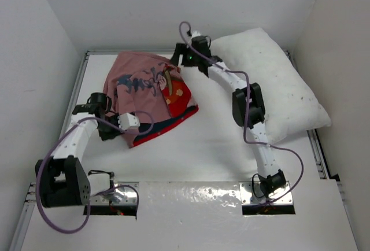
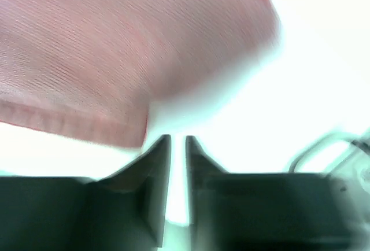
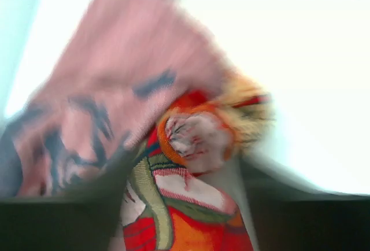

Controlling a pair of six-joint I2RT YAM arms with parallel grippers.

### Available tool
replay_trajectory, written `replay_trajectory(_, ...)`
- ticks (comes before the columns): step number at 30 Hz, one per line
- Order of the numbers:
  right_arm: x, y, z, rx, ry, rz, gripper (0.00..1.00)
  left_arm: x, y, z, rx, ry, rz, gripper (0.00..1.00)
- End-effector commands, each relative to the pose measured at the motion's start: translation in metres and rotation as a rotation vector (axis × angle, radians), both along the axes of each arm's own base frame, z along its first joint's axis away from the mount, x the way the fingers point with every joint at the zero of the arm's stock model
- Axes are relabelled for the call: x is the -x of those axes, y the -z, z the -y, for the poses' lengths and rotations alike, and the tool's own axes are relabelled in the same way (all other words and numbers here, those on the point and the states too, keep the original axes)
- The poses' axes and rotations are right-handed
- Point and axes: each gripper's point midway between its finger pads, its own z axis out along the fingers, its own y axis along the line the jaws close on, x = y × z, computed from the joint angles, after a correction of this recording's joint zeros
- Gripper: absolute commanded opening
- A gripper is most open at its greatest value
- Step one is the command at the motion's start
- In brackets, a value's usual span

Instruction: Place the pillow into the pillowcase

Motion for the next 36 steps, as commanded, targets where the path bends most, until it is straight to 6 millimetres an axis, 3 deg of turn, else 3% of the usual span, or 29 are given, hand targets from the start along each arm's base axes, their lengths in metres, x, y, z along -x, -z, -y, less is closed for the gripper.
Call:
replay_trajectory(1, -0.039, -0.1, 0.009, -0.066, 0.014, 0.235, 0.89, 0.03, -0.006, -0.012, -0.106, 0.182, -0.053, 0.37)
replay_trajectory(2, -0.029, -0.113, 0.01, -0.05, -0.025, 0.278, 0.99, 0.023, -0.013, -0.007, -0.08, 0.146, -0.011, 0.73)
replay_trajectory(3, -0.023, -0.115, 0.017, -0.028, -0.023, 0.289, 0.99, 0.013, -0.018, -0.001, -0.048, 0.118, 0.028, 0.99)
replay_trajectory(4, -0.018, -0.121, 0.025, -0.005, -0.01, 0.304, 0.99, -0.013, -0.038, 0.006, -0.017, 0.092, 0.129, 1.0)
replay_trajectory(5, -0.009, -0.097, 0.04, 0.076, 0.0, 0.291, 0.99, -0.025, -0.048, 0.017, 0.033, 0.079, 0.165, 1.0)
replay_trajectory(6, 0.003, -0.129, 0.049, 0.086, 0.002, 0.343, 0.99, -0.035, -0.058, 0.04, 0.137, 0.076, 0.189, 1.0)
replay_trajectory(7, 0.009, -0.135, 0.054, 0.11, -0.004, 0.361, 0.99, -0.058, -0.081, 0.05, 0.179, 0.079, 0.277, 1.0)
replay_trajectory(8, 0.018, -0.128, 0.062, 0.169, -0.025, 0.358, 0.98, -0.069, -0.085, 0.066, 0.219, 0.09, 0.289, 0.99)
replay_trajectory(9, 0.025, -0.133, 0.066, 0.197, -0.04, 0.363, 0.83, -0.075, -0.088, 0.089, 0.264, 0.063, 0.28, 0.77)
replay_trajectory(10, 0.035, -0.146, 0.076, 0.228, -0.034, 0.361, 0.07, -0.093, -0.098, 0.101, 0.277, 0.065, 0.336, 0.59)
replay_trajectory(11, 0.038, -0.145, 0.087, 0.263, -0.004, 0.351, 0.0, -0.101, -0.085, 0.113, 0.27, 0.065, 0.302, 0.4)
replay_trajectory(12, 0.039, -0.147, 0.1, 0.302, 0.029, 0.35, 0.0, -0.1, -0.077, 0.135, 0.249, 0.097, 0.279, 0.17)
replay_trajectory(13, 0.045, -0.15, 0.117, 0.335, 0.032, 0.344, 0.0, -0.106, -0.061, 0.146, 0.229, 0.119, 0.239, 0.16)
replay_trajectory(14, 0.046, -0.152, 0.128, 0.359, 0.06, 0.339, 0.2, -0.102, -0.052, 0.162, 0.197, 0.169, 0.217, 0.21)
replay_trajectory(15, 0.043, -0.15, 0.153, 0.397, 0.122, 0.325, 0.54, -0.105, -0.045, 0.169, 0.175, 0.19, 0.205, 0.42)
replay_trajectory(16, 0.049, -0.15, 0.168, 0.421, 0.14, 0.312, 0.94, -0.104, -0.023, 0.171, 0.139, 0.207, 0.146, 0.49)
replay_trajectory(17, 0.05, -0.148, 0.181, 0.44, 0.16, 0.302, 0.99, -0.105, -0.014, 0.169, 0.099, 0.221, 0.135, 0.61)
replay_trajectory(20, 0.052, -0.141, 0.225, 0.525, 0.226, 0.279, 0.99, -0.114, 0.02, 0.148, -0.051, 0.271, 0.12, 0.69)
replay_trajectory(24, 0.046, -0.112, 0.276, 0.668, 0.303, 0.198, 0.99, -0.146, 0.023, 0.148, -0.099, 0.255, 0.228, 0.71)
replay_trajectory(25, 0.043, -0.108, 0.284, 0.713, 0.293, 0.187, 0.99, -0.151, 0.024, 0.15, -0.095, 0.236, 0.238, 0.69)
replay_trajectory(26, 0.04, -0.083, 0.287, 0.749, 0.275, 0.136, 0.99, -0.156, 0.022, 0.153, -0.077, 0.2, 0.252, 0.59)
replay_trajectory(27, 0.041, -0.072, 0.295, 0.789, 0.264, 0.095, 0.99, -0.163, 0.018, 0.157, -0.06, 0.182, 0.272, 0.53)
replay_trajectory(28, 0.043, -0.058, 0.3, 0.814, 0.25, 0.059, 0.99, -0.164, 0.017, 0.16, -0.037, 0.167, 0.271, 0.45)
replay_trajectory(30, 0.05, -0.023, 0.304, 0.86, 0.203, -0.022, 0.99, -0.156, 0.018, 0.165, -0.006, 0.178, 0.232, 0.4)
replay_trajectory(31, 0.054, -0.014, 0.304, 0.866, 0.193, -0.041, 0.99, -0.153, 0.017, 0.169, 0.02, 0.183, 0.219, 0.25)
replay_trajectory(33, 0.059, -0.001, 0.303, 0.849, 0.171, -0.063, 0.76, -0.147, 0.019, 0.169, 0.034, 0.15, 0.188, 0.06)
replay_trajectory(34, 0.067, 0.009, 0.301, 0.828, 0.155, -0.086, 0.59, -0.145, 0.018, 0.169, 0.045, 0.124, 0.178, 0.0)
replay_trajectory(35, 0.069, 0.01, 0.3, 0.815, 0.144, -0.092, 0.41, -0.146, 0.011, 0.171, 0.058, 0.108, 0.172, 0.0)
replay_trajectory(36, 0.079, 0.012, 0.298, 0.817, 0.1, -0.109, 0.02, -0.148, 0.003, 0.173, 0.079, 0.092, 0.168, 0.0)
